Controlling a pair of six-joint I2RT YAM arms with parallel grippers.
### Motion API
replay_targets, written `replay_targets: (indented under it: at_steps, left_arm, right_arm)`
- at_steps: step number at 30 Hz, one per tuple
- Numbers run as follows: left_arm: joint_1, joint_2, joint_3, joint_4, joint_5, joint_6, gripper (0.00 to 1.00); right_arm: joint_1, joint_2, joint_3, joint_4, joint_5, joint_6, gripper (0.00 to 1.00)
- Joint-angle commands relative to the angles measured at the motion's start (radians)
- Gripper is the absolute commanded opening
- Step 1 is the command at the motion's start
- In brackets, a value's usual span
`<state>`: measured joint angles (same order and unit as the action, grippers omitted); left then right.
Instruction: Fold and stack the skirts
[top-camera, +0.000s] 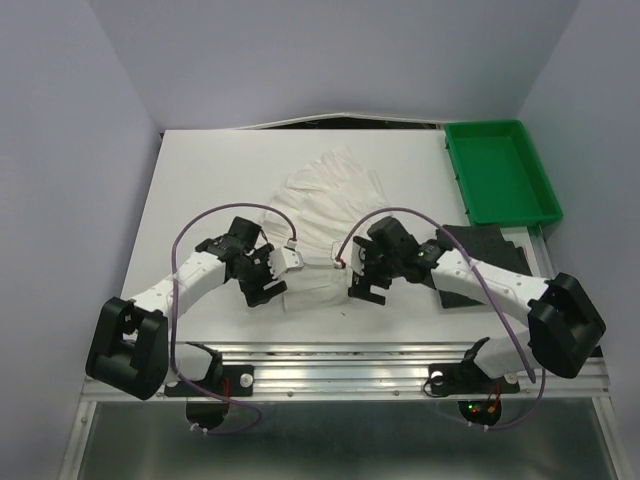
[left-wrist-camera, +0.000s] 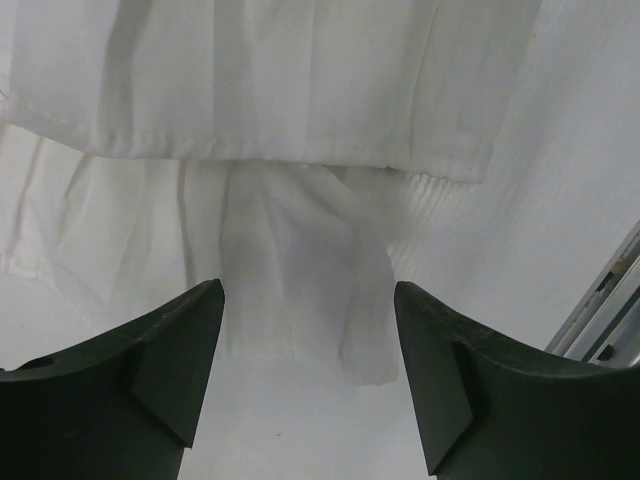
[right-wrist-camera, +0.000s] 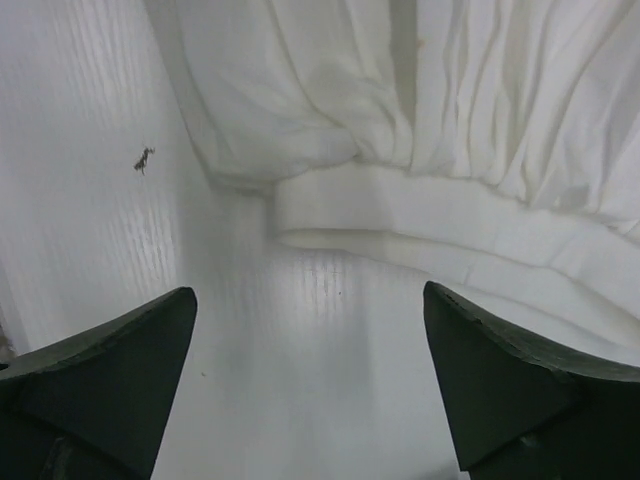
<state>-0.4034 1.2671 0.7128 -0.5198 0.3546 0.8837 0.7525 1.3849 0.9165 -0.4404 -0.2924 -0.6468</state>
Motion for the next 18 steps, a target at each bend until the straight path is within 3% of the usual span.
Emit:
replay_targets:
  at_steps: [1,9,18]
  left_arm:
    - [0.046,-0.003,0.034,-0.052,0.095,-0.043,0.81]
    - [0.067,0.006,0.014,-0.062,0.093,-0.043,0.85]
    - [0.067,0.119,-0.016,0.041,-0.028,-0.046,0.82]
  right_arm:
    - [0.066,-0.052,-0.108,0.210,0.130,-0.235,1.00]
    - [0.140,-0.020,-0.251,0.443,0.187,-0.384,0.95]
    - [0.183,0.140,-0.274,0.614,0.288,-0.432,0.63]
